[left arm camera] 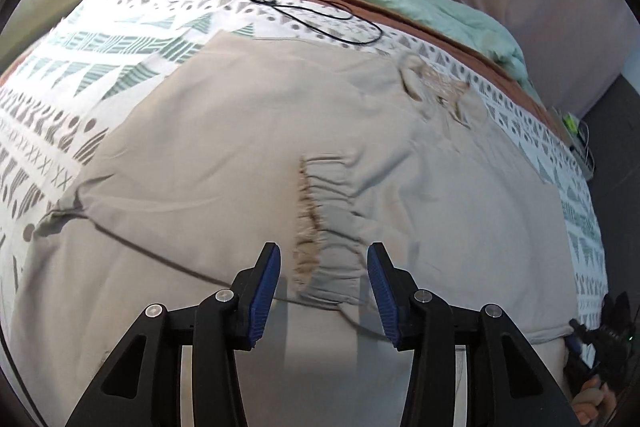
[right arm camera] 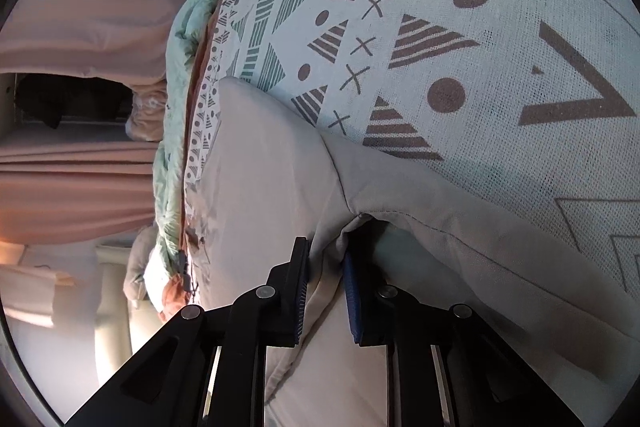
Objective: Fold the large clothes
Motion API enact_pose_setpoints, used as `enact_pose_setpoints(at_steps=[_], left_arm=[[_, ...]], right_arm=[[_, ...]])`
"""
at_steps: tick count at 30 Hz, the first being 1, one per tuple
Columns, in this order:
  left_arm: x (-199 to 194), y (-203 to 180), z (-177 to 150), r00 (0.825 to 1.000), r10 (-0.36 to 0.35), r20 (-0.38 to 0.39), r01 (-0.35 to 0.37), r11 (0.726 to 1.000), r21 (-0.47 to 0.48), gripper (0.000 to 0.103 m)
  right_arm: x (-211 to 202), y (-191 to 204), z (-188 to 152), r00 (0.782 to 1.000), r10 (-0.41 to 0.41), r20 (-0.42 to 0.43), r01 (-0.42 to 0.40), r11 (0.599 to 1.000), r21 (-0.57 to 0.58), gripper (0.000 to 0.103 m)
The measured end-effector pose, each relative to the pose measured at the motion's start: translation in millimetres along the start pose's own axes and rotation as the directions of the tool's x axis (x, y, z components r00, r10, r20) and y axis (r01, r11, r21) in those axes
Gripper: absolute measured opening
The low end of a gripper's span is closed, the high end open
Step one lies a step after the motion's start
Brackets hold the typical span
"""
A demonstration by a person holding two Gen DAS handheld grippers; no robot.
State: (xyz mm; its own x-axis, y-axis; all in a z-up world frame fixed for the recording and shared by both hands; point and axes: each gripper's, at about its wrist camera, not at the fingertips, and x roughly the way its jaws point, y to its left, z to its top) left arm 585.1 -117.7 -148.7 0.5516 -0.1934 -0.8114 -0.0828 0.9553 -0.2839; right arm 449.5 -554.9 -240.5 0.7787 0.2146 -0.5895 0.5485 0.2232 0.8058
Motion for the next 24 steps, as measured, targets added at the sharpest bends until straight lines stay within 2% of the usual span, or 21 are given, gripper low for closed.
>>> enact_pose_setpoints(at_steps=[4, 11, 12, 13, 15, 18, 21, 24], left_arm=[[-0.6, 14.6, -2.7, 0.999, -0.040, -0.016, 0.039, 0.999, -0.037, 0.065], [29.9, 7.1, -9.5, 0.994, -0.047, -0.103, 0.047, 0.999, -0.002, 0.065], [34.0, 5.2, -10.2, 0.993, -0.046, -0.104, 0.045, 0.999, -0.005, 0.058], [37.7, 3.4, -10.6, 0.993, -0.046, -0.107, 0.045, 0.999, -0.007, 0.044], [43.3, -0.3, -9.8, 0.993, -0.029, -0.111, 0.028, 1.000, -0.015, 0.039], [43.9, -1.3, -5.1, 0.997, -0.021, -0.072, 0.020, 1.000, -0.017, 0.034], [43.9, 0.1, -1.4, 0.999, 0.011, -0.039, -0.011, 1.000, -0.012, 0.019], [44.7, 5.0, 1.4, 0.999, -0.010, -0.046, 0.008, 0.999, -0.048, 0.020]], right_arm=[[0.9, 1.9, -2.2, 1.000, -0.013, 0.012, 0.013, 1.000, -0.007, 0.019], [2.9, 9.2, -5.0, 0.999, -0.034, 0.030, 0.036, 0.998, -0.054, 0.019], [3.6, 9.8, -4.7, 0.999, -0.034, 0.031, 0.036, 0.998, -0.059, 0.019], [4.0, 10.1, -4.2, 0.999, -0.030, 0.032, 0.032, 0.998, -0.061, 0.019], [4.6, 11.0, -4.7, 0.999, -0.022, 0.038, 0.024, 0.998, -0.061, 0.018], [7.7, 12.0, -4.3, 0.999, -0.014, 0.037, 0.016, 0.998, -0.063, 0.017], [11.9, 14.3, -4.3, 1.000, -0.017, 0.024, 0.019, 0.998, -0.068, 0.016], [13.4, 16.2, -4.7, 0.999, -0.046, 0.011, 0.047, 0.996, -0.071, 0.017]])
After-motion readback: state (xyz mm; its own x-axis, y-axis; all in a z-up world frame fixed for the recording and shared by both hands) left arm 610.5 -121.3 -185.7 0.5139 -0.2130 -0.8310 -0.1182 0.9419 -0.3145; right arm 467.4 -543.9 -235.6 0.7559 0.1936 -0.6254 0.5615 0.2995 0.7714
